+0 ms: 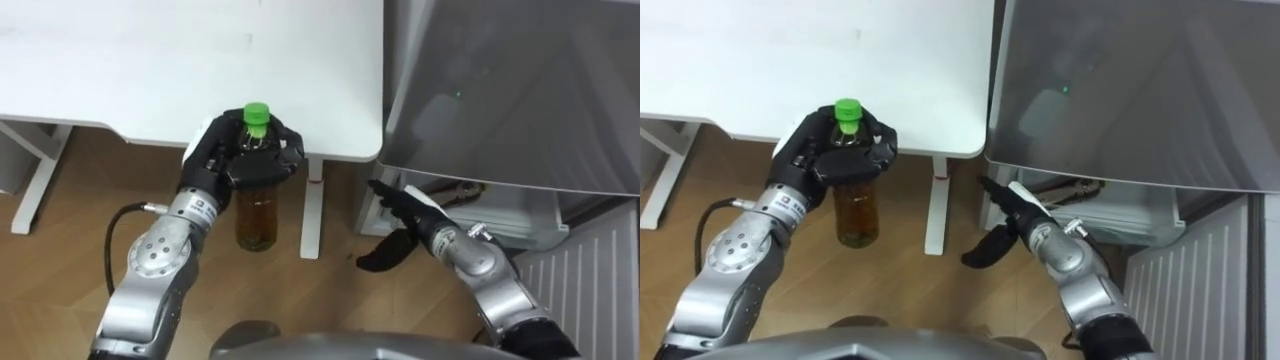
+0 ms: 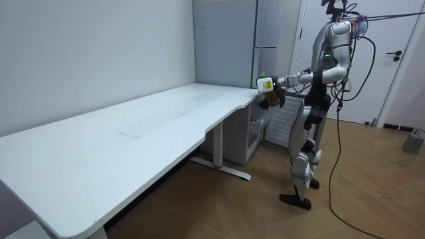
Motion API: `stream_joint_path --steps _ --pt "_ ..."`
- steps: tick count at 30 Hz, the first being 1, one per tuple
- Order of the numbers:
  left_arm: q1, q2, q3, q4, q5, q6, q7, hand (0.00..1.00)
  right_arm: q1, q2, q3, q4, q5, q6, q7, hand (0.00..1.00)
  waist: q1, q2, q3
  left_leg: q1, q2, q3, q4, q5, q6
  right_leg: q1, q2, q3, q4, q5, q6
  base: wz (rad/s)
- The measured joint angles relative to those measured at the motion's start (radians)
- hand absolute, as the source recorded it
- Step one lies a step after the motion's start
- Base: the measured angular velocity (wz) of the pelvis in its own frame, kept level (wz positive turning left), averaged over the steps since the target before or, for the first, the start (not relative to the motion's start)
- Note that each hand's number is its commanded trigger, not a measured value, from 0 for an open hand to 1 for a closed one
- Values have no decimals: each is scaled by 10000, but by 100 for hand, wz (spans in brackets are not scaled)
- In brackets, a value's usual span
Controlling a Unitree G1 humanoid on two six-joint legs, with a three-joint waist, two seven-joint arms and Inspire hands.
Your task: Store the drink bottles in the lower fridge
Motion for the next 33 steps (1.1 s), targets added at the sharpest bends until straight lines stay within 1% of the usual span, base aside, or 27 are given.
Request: stream_joint_path --steps 2,5,7,9,12,14,17,18,20,26,30,33 --pt "-11 -2 -3 -53 83 -57 10 100 -2 -13 -4 -182 15 -74 298 0 -5 3 -9 -1 1 -3 10 0 0 1 1 -1 0 0 0 0" --pt "-9 -9 -51 -340 641 -131 11 100 6 -10 23 -330 336 -95 765 0 -7 -8 -22 5 2 -6 19 2 1 7 4 2 0 1 -1 0" --pt "-15 -11 -119 -495 933 -239 11 100 10 2 110 -357 558 -180 974 0 -5 -8 -23 43 2 -4 26 2 1 36 4 15 0 2 -1 0" --pt "-24 -12 -232 -500 979 -507 12 100 17 45 273 -357 950 -210 1221 0 -26 -11 -27 68 0 -7 63 3 2 63 4 33 -1 3 -1 0" --pt "-24 -54 -468 -451 958 -621 15 100 62 140 356 -357 1789 -279 1582 0 -31 -23 -18 57 -7 -27 87 4 4 66 2 29 -1 3 -2 0" --pt "-23 -56 -652 -336 953 -641 13 100 63 192 419 -357 2257 -322 1755 0 -24 -30 -13 59 -7 -25 103 5 4 71 2 42 -2 3 -2 0" --pt "-21 -46 -928 -251 954 -640 -21 100 64 268 442 -357 2888 -394 1990 0 -21 -52 36 45 -4 -29 143 4 4 72 7 42 -1 4 -3 0" --pt "-23 -48 -994 -252 954 -640 -47 100 74 360 442 -357 3089 -394 2067 0 -35 -56 57 36 -1 -28 148 4 4 64 11 42 -1 5 -6 0" --pt "-23 -46 -1067 -251 954 -640 -68 100 109 376 447 -358 3343 -393 2204 0 -34 -52 66 11 1 -27 116 -1 2 50 14 43 0 7 -8 0" --pt "-23 -49 -1341 -252 972 -640 -229 100 119 400 832 -327 3912 -392 2661 0 -18 -48 68 11 5 -17 105 -1 2 38 20 58 6 9 -11 0" --pt "-24 -61 -1469 -252 977 -640 -293 100 111 427 942 -326 4370 -392 2790 0 7 -50 67 29 20 85 146 -1 3 -1 26 255 13 9 -10 -7" --pt "-27 -63 -1537 -252 978 -639 -377 100 107 454 990 -326 4692 -381 2919 0 -2 -53 68 -26 27 106 150 -2 4 -106 21 266 80 9 -10 -4"
